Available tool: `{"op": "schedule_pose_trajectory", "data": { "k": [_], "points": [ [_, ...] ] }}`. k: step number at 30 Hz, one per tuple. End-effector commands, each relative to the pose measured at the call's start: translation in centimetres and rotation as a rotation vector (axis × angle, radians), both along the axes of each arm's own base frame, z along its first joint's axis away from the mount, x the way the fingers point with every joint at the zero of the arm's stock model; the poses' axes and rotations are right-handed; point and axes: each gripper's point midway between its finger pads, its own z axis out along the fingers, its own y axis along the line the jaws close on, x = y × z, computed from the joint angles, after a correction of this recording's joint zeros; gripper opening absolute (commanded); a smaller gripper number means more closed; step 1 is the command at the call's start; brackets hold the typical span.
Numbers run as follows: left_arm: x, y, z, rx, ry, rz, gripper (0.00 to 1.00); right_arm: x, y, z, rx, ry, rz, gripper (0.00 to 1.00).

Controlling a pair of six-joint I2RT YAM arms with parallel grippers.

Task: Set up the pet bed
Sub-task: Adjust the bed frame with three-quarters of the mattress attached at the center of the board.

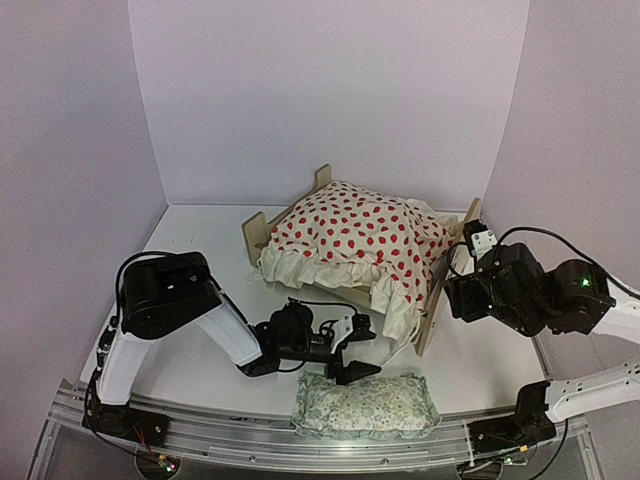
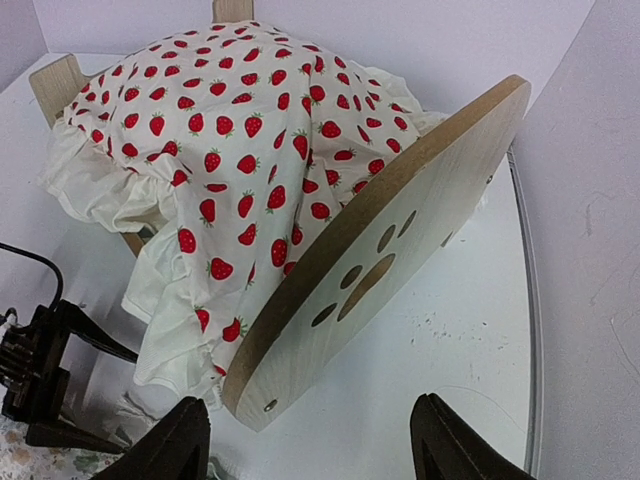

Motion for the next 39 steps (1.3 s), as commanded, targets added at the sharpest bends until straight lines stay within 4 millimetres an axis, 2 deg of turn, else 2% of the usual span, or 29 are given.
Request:
{"op": "schedule_pose_trajectory", "data": {
  "k": [1, 9, 18, 22, 30, 39],
  "points": [
    [1.8, -2.6, 3.1, -0.133, -0.026, 0.039, 0.78, -0.2, -0.2, 0.5, 0.034, -0.027, 0.014, 0.7],
    [2.8, -5.1, 0.2, -0.082, 0.02, 0.033, 0.73, -0.5, -0.8, 0.9, 0.043, -0.045, 0.034, 0.7],
    [2.1, -8.0, -1.6, -0.073, 0.044, -0.011, 0.74, -0.8, -1.1, 0.9, 0.051, -0.049, 0.045, 0.7],
    [2.6, -9.2, -2.2, -0.065, 0.049, -0.003, 0.75, -0.9, -1.0, 0.9, 0.061, -0.046, 0.053, 0.7],
    [3.1, -10.6, -3.1, -0.054, 0.056, -0.01, 0.74, -1.1, -1.1, 0.5, 0.061, -0.038, 0.063, 0.7],
    [2.6, -11.1, -4.2, -0.028, 0.07, -0.057, 0.61, -1.2, -0.9, 0.3, 0.061, -0.029, 0.073, 0.7]
  ]
}}
